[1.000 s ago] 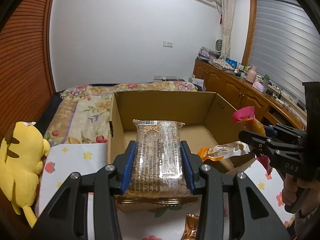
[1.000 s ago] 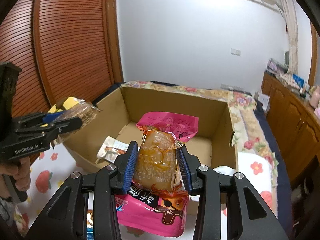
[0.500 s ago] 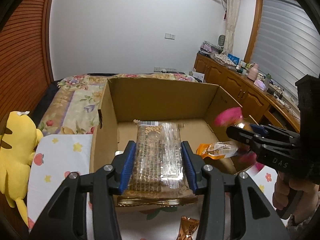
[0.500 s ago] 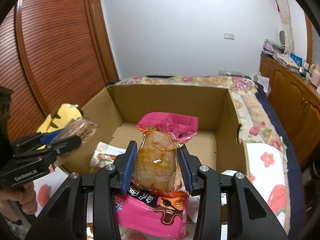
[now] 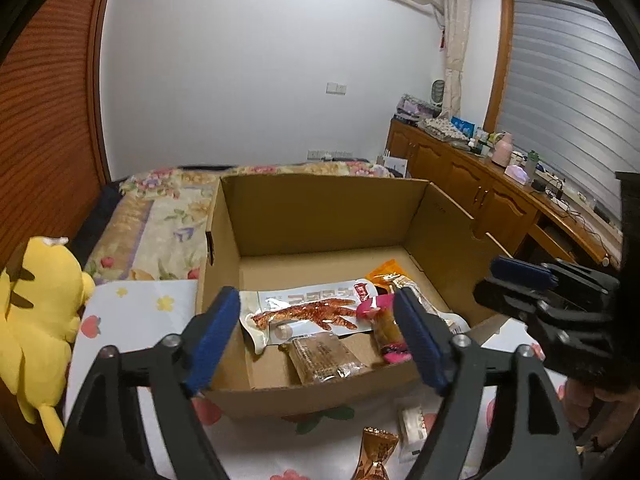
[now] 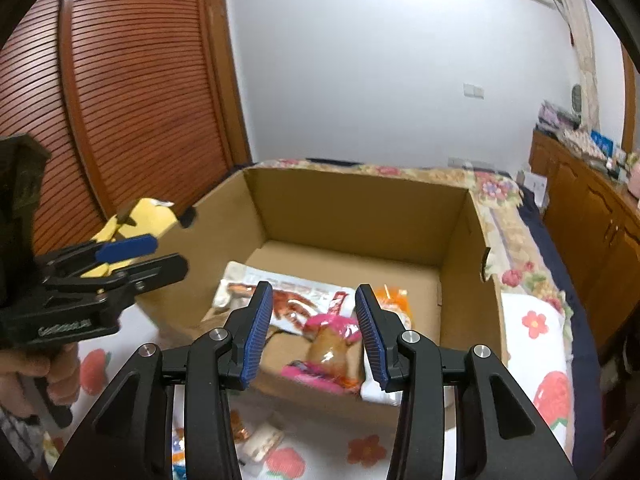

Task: Organize snacks
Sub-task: 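Withdraw both open tools from the box toward the remaining snacks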

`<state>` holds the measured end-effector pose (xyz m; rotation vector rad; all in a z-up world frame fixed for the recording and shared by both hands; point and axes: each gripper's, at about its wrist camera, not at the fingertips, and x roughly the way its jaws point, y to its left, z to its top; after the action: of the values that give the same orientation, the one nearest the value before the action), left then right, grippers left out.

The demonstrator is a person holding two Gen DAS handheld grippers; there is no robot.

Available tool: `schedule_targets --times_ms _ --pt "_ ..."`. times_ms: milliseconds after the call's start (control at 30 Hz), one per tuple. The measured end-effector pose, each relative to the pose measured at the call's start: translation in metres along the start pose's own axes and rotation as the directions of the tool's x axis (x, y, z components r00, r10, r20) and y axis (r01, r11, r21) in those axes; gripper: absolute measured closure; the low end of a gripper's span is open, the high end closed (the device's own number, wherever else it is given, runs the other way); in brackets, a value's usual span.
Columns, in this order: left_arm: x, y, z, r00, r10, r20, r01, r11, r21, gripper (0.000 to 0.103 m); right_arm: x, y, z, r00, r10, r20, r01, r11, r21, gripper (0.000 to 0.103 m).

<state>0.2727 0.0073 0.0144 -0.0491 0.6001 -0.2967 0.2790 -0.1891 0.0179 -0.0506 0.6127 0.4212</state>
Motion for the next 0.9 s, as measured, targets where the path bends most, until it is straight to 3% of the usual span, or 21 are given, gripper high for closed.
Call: schedule_targets --times_ms 267,600,900 --pt "-0.025 -0.007 -0.011 0.998 -0.014 0.060 0.011 0.998 0.059 0.001 -0.046 0.017 -0.029 0.998 0.028 0.052 -0.024 0.997 -0.071 0.053" --pt "-0.044 -0.008 -0.056 0.999 -0.037 0.034 0.034 0.995 0.099 0.001 -0.070 0.006 -0.077 1.000 0.029 0.007 -0.029 0.998 -0.051 0.048" --pt "-0.040 -0.004 -0.099 0.999 -0.021 -0.044 0.025 0.995 0.098 0.001 -0.074 -0.015 -0.130 0.996 -0.023 -0.088 0.019 0.999 -0.043 0.046"
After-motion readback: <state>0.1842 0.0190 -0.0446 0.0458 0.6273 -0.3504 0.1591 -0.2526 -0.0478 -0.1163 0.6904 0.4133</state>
